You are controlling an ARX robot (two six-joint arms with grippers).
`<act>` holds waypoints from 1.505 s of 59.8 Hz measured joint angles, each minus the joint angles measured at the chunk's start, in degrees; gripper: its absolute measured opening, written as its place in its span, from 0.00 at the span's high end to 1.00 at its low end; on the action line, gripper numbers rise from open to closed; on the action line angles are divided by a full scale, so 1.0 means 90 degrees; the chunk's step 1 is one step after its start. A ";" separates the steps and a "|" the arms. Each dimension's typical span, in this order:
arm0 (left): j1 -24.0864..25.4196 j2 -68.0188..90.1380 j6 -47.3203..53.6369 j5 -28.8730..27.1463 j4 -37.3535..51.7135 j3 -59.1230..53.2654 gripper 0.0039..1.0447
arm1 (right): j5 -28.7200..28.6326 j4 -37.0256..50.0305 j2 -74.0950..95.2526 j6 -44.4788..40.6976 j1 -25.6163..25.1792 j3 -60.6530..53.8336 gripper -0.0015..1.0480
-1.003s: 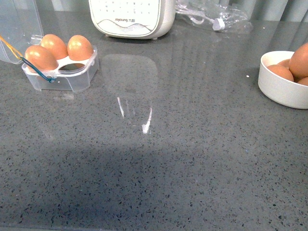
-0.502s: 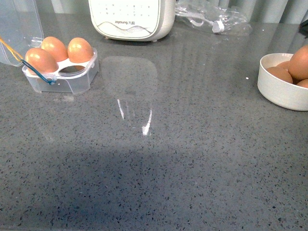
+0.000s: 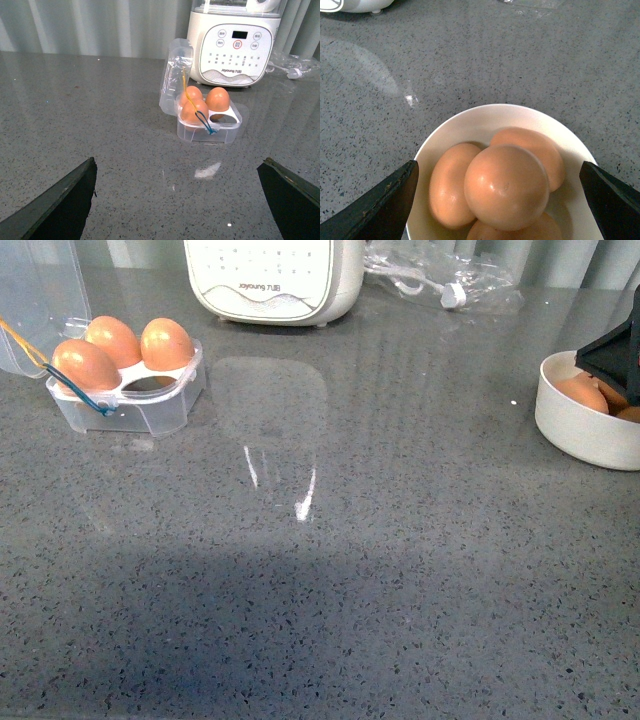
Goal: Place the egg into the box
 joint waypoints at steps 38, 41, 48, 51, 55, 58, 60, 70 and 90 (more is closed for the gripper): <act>0.0000 0.0000 0.0000 0.0000 0.0000 0.0000 0.06 | -0.0078 0.0070 -0.0510 -0.0165 -0.0024 -0.0330 0.63; 0.0000 0.0000 0.0000 0.0000 0.0000 0.0000 0.06 | -0.0053 0.0061 -0.0646 -0.0182 0.0022 -0.0338 0.63; 0.0000 0.0000 0.0000 0.0000 0.0000 0.0000 0.06 | 0.0005 0.0034 -0.1032 -0.0211 0.0214 -0.0338 0.63; 0.0000 0.0000 0.0000 0.0000 0.0000 0.0000 0.06 | 0.0063 0.0017 -0.1222 -0.0216 0.0369 -0.0338 0.63; 0.0000 0.0000 -0.0002 0.0000 0.0000 0.0000 0.06 | 0.0066 0.0002 -0.1382 -0.0214 0.0612 -0.0308 0.63; 0.0000 0.0000 0.0000 0.0000 0.0000 0.0000 0.06 | 0.0095 -0.0007 -0.1428 -0.0206 0.0799 -0.0260 0.63; 0.0000 0.0000 0.0000 0.0000 0.0000 0.0000 0.06 | 0.0114 -0.0007 -0.1430 -0.0192 0.0954 -0.0202 0.63; 0.0000 0.0000 -0.0002 0.0000 0.0000 0.0000 0.06 | -0.0010 0.0034 -0.1115 0.0117 0.1768 0.0265 0.63; 0.0000 0.0000 0.0000 0.0000 0.0000 0.0000 0.06 | -0.0483 0.0262 0.0644 0.1469 0.3138 0.1574 0.63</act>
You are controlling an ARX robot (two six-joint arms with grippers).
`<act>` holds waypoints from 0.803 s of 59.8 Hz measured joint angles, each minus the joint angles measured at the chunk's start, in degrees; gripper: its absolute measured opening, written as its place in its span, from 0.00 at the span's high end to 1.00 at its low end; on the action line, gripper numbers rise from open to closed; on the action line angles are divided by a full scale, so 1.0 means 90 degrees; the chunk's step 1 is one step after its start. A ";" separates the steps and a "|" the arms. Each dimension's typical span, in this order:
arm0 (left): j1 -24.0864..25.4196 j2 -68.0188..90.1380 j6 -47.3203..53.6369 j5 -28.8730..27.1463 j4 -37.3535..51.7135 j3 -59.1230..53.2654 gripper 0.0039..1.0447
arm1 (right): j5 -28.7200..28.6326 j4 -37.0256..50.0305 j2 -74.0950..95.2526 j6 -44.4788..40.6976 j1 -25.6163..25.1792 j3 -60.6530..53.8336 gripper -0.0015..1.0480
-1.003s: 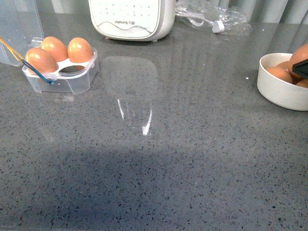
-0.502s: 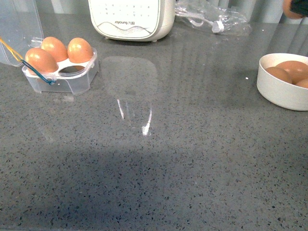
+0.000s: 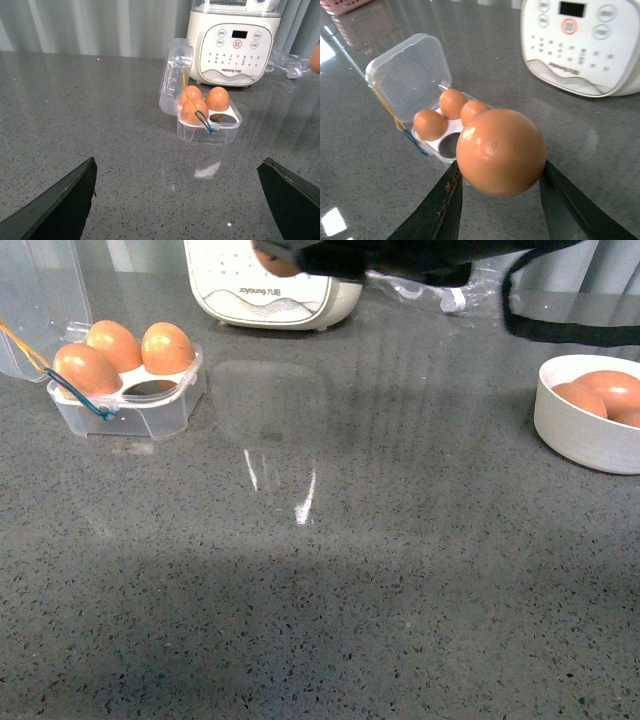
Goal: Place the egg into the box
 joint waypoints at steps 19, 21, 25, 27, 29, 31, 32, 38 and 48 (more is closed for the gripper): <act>0.0000 0.0000 -0.0002 0.0000 0.0000 0.0000 0.06 | 0.0041 -0.0318 0.1348 0.0333 0.0539 0.1251 0.63; 0.0000 0.0000 0.0000 0.0000 0.0000 0.0000 0.06 | 0.0041 -0.0359 0.1401 0.0333 0.0559 0.1324 0.63; 0.0000 0.0000 0.0000 0.0000 0.0000 0.0000 0.06 | 0.0000 -0.0469 0.1554 0.0338 0.0610 0.1511 0.63; 0.0000 0.0000 0.0000 0.0000 0.0000 0.0000 0.06 | -0.0012 -0.0522 0.1622 0.0335 0.0636 0.1591 0.63; 0.0000 0.0000 0.0000 0.0000 0.0000 0.0000 0.06 | -0.0007 -0.0578 0.1683 0.0330 0.0663 0.1668 0.63; 0.0000 0.0000 0.0000 0.0000 0.0000 0.0000 0.06 | -0.0005 -0.0648 0.1751 0.0330 0.0687 0.1749 0.63; 0.0000 0.0000 -0.0002 0.0000 0.0000 0.0000 0.06 | -0.0005 -0.0670 0.1770 0.0330 0.0695 0.1773 0.63; 0.0000 0.0000 0.0000 0.0000 0.0000 0.0000 0.06 | 0.0019 -0.0809 0.1916 0.0313 0.0746 0.1936 0.63; 0.0000 0.0000 0.0000 0.0000 0.0000 0.0000 0.06 | 0.0092 -0.1022 0.2132 0.0255 0.0811 0.2157 0.63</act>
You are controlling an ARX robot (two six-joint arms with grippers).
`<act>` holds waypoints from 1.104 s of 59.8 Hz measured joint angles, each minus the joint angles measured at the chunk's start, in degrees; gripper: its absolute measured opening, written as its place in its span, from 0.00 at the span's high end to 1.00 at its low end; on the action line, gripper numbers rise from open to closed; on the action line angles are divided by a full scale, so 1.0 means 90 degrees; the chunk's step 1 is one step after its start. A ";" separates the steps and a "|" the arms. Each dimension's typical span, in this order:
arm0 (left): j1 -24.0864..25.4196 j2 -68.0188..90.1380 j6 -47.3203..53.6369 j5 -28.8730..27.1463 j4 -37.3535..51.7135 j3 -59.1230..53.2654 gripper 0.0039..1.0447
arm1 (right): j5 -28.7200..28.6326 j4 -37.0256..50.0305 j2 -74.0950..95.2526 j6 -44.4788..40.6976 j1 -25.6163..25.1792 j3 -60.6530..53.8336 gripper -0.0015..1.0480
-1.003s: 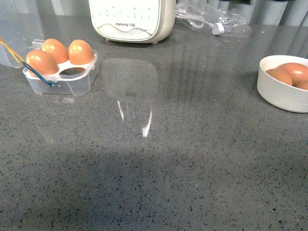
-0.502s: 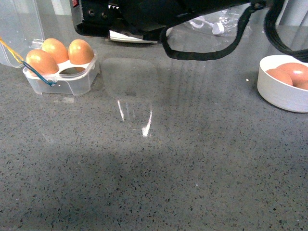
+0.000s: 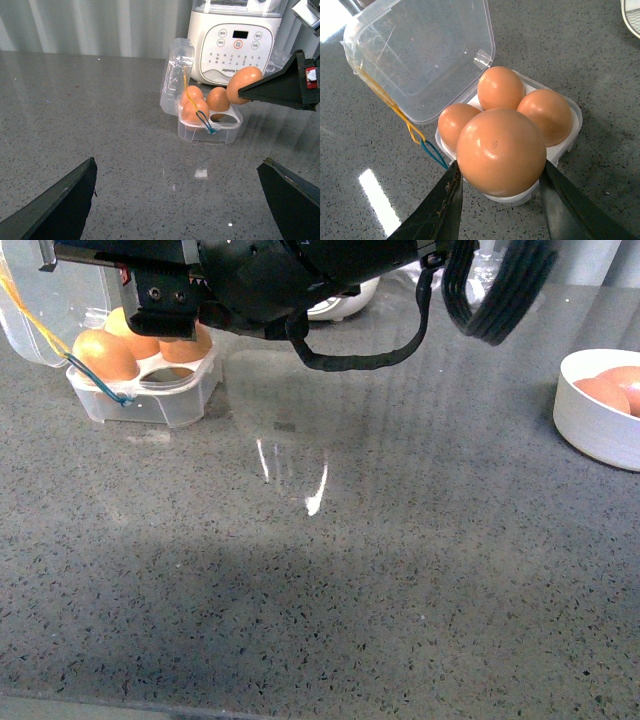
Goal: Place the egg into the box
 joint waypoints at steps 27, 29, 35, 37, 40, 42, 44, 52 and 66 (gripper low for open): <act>0.0000 0.0000 0.0000 0.0000 0.0000 0.0000 0.06 | 0.0100 -0.0221 0.0194 -0.0117 0.0165 0.0163 0.63; 0.0000 0.0000 -0.0002 0.0000 0.0000 0.0000 0.06 | 0.0117 -0.0233 0.0209 -0.0143 0.0168 0.0165 0.59; 0.0000 0.0000 0.0000 0.0000 0.0000 0.0000 0.06 | 0.0143 -0.0248 0.0216 -0.0165 0.0172 0.0168 0.45; 0.0000 0.0000 0.0000 0.0000 0.0000 0.0000 0.06 | 0.0143 -0.0245 0.0216 -0.0163 0.0172 0.0168 0.40; 0.0000 0.0000 -0.0002 0.0000 0.0000 0.0000 0.06 | 0.0141 -0.0243 0.0216 -0.0163 0.0177 0.0168 0.34; 0.0000 0.0000 0.0000 0.0000 0.0000 0.0000 0.06 | 0.0141 -0.0243 0.0214 -0.0168 0.0180 0.0168 0.30; 0.0000 0.0000 0.0000 0.0002 0.0000 0.0000 0.06 | 0.0141 -0.0240 0.0211 -0.0168 0.0185 0.0168 0.25; 0.0000 0.0000 0.0000 0.0000 0.0000 0.0000 0.06 | 0.0146 -0.0163 0.0119 -0.0170 0.0194 0.0134 0.07; 0.0000 0.0000 0.0000 0.0000 0.0000 0.0000 0.06 | 0.0537 0.0085 -0.0576 -0.0325 0.0066 -0.0384 0.07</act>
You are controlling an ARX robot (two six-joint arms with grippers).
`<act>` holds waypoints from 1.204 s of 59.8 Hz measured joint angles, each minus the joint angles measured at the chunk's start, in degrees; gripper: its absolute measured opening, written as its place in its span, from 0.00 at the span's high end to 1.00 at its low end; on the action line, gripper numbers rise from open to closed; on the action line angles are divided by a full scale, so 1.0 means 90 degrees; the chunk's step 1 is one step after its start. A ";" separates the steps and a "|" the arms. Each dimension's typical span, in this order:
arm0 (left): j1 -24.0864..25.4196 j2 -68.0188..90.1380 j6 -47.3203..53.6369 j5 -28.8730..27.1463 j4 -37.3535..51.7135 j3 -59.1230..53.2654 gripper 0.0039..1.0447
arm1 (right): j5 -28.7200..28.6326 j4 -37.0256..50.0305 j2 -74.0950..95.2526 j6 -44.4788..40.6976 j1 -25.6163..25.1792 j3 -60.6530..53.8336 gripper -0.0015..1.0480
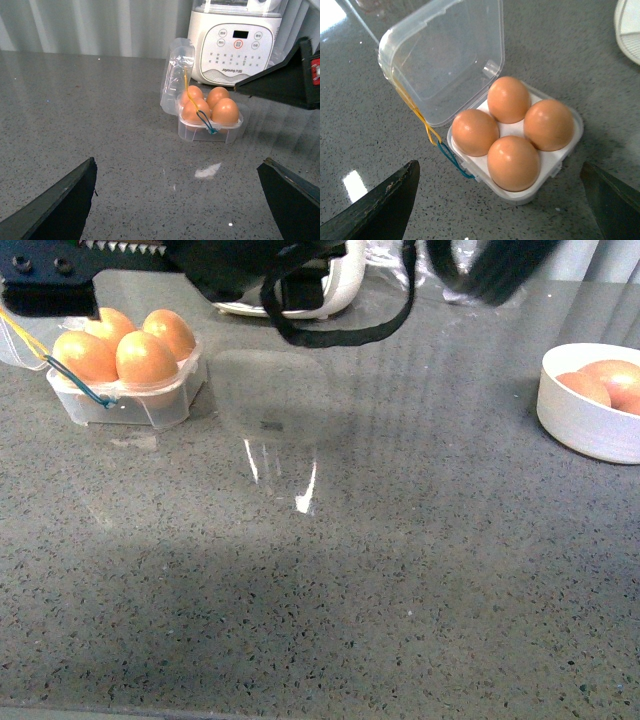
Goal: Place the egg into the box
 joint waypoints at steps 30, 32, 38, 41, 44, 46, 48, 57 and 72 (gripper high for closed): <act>0.0000 0.0000 0.0000 0.0002 0.0000 0.0000 0.06 | 0.3276 0.2040 -0.3784 -0.2934 -0.1746 -0.3376 0.19; 0.0000 0.0000 -0.0002 0.0000 0.0000 0.0000 0.06 | 0.3242 0.2030 -0.4051 -0.2509 -0.1848 -0.3609 0.24; 0.0000 0.0000 -0.0002 -0.0015 0.0000 0.0000 0.06 | 0.2977 0.1955 -0.4988 -0.1535 -0.2266 -0.4454 0.41; 0.0000 0.0000 0.0000 -0.0010 0.0000 0.0000 0.06 | 0.2878 0.1945 -0.5365 -0.1336 -0.2419 -0.4804 0.48; 0.0000 0.0000 -0.0002 0.0000 0.0000 0.0000 0.06 | 0.2759 0.1962 -0.5758 -0.1183 -0.2582 -0.5209 0.56; 0.0000 0.0000 -0.0002 0.0000 0.0000 0.0000 0.06 | 0.2691 0.1989 -0.5938 -0.1103 -0.2669 -0.5413 0.61; 0.0000 0.0000 0.0000 0.0000 0.0000 0.0000 0.06 | 0.2613 0.2021 -0.6084 -0.1061 -0.2744 -0.5581 0.66; 0.0000 0.0000 -0.0002 -0.0005 0.0000 0.0000 0.06 | 0.2222 0.2084 -0.6540 -0.0971 -0.3028 -0.6176 0.90; 0.0000 0.0000 0.0000 0.0000 0.0000 0.0000 0.06 | 0.1858 0.2030 -0.7327 -0.0930 -0.3466 -0.6875 0.97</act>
